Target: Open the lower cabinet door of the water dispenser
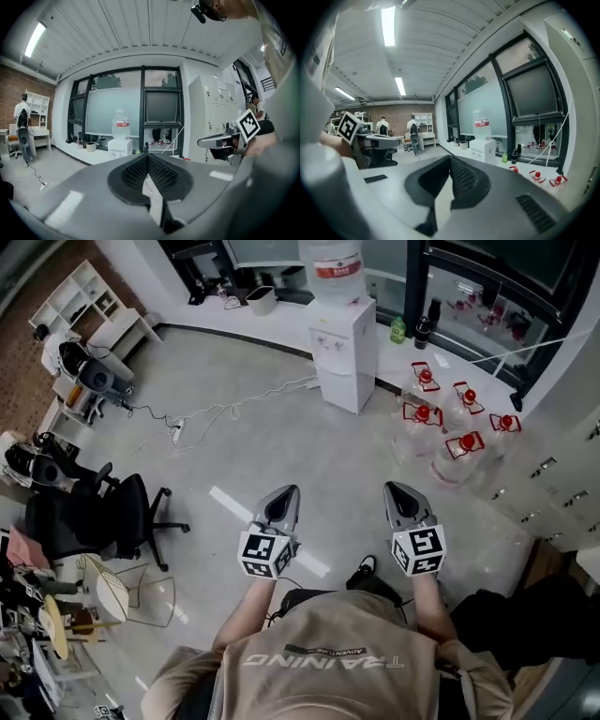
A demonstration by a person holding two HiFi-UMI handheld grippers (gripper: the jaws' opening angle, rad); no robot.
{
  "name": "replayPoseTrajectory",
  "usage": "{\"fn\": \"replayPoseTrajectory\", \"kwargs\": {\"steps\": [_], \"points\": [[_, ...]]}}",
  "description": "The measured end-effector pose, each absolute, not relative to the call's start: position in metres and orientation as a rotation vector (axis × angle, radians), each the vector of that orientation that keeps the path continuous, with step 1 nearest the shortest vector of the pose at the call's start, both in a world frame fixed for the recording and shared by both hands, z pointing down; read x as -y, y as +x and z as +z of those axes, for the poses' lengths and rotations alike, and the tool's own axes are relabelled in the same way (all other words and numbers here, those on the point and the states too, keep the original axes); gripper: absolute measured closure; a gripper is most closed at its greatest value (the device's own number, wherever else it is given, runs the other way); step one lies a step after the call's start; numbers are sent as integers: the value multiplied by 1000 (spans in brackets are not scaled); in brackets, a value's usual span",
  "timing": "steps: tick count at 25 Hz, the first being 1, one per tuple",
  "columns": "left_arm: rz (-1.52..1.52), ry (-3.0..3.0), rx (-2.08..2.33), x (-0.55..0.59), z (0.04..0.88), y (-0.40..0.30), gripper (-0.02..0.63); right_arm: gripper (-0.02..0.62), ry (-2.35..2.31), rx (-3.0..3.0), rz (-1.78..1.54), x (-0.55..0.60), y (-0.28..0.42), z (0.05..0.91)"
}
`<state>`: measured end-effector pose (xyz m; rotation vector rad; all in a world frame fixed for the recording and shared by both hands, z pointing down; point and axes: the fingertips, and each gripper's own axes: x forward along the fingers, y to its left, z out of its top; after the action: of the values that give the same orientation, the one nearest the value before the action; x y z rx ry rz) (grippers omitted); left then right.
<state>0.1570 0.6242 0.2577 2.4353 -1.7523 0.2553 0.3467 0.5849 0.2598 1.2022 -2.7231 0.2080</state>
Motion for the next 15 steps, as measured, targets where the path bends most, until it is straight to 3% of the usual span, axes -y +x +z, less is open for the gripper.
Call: {"fn": "replayPoseTrajectory", "kwargs": {"steps": [6,15], "points": [[154,2377,1652,-569,268,196,606,588,1147,2698,187,-528,369,277],[249,2418,1644,-488,286,193,606,588,1121,2688,283,-460,355,302]]}}
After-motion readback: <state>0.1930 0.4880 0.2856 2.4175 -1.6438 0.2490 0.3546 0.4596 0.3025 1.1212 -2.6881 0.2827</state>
